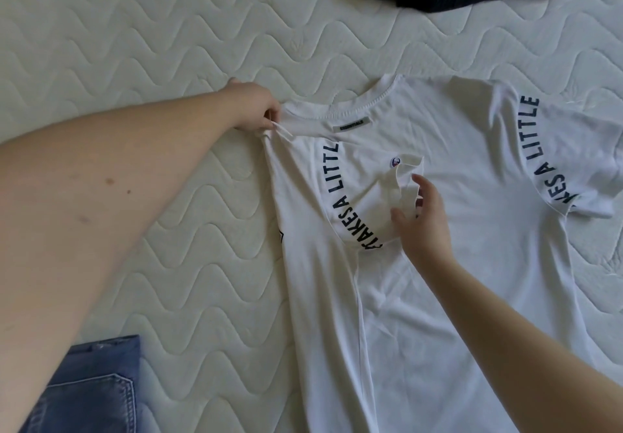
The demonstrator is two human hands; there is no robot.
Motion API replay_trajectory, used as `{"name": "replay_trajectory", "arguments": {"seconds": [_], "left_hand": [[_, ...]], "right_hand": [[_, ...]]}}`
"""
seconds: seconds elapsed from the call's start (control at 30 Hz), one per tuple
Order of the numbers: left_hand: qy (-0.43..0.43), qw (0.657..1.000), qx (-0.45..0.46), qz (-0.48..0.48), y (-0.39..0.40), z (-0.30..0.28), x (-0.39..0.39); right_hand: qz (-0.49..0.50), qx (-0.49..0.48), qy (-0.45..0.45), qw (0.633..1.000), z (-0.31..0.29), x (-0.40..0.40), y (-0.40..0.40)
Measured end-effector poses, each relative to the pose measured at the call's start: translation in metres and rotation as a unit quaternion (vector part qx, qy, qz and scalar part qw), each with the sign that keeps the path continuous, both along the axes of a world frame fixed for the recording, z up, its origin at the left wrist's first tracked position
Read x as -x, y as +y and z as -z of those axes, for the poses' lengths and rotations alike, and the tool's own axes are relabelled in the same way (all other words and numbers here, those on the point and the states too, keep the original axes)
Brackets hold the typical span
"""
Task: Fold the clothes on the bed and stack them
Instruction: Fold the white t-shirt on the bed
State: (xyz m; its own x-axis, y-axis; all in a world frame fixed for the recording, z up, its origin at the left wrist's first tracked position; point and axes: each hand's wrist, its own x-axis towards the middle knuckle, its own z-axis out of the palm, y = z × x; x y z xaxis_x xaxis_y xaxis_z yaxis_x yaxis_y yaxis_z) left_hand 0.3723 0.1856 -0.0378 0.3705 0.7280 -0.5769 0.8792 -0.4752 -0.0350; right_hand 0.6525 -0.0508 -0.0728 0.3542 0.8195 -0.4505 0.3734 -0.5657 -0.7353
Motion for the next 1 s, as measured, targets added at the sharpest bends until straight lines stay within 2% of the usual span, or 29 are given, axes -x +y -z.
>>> {"name": "replay_trajectory", "arguments": {"seconds": [0.1,0.27,0.37,0.47,0.57,0.73,0.83,0.9,1.0], "left_hand": [[-0.042,0.998,-0.012,-0.040,-0.005,0.002,-0.001],[-0.130,0.987,0.080,-0.054,-0.022,0.010,-0.019],[-0.095,0.988,0.121,0.013,-0.032,0.013,-0.025],[-0.091,0.991,0.093,0.019,-0.034,0.021,-0.024],[-0.091,0.994,0.066,0.003,-0.029,0.020,-0.025],[-0.032,0.999,0.011,-0.012,-0.024,0.017,-0.028],[-0.043,0.998,-0.014,-0.042,-0.029,0.018,-0.030],[-0.009,0.999,0.009,-0.043,-0.032,0.014,-0.029],[0.060,0.996,0.056,-0.035,-0.036,0.006,-0.019]], "right_hand": [[0.025,-0.075,-0.067,0.995,-0.007,0.014,-0.021],[-0.033,-0.071,-0.100,0.992,-0.014,0.040,-0.062],[-0.050,0.032,-0.070,0.996,-0.016,0.048,-0.080],[-0.135,0.151,-0.050,0.978,-0.013,0.058,-0.094],[-0.151,0.188,-0.043,0.970,-0.009,0.065,-0.102],[-0.187,0.212,-0.058,0.958,-0.008,0.066,-0.105],[-0.215,0.228,-0.062,0.948,-0.009,0.061,-0.105],[-0.258,0.253,-0.055,0.931,-0.009,0.056,-0.108],[-0.336,0.313,-0.058,0.887,-0.009,0.052,-0.114]]}}
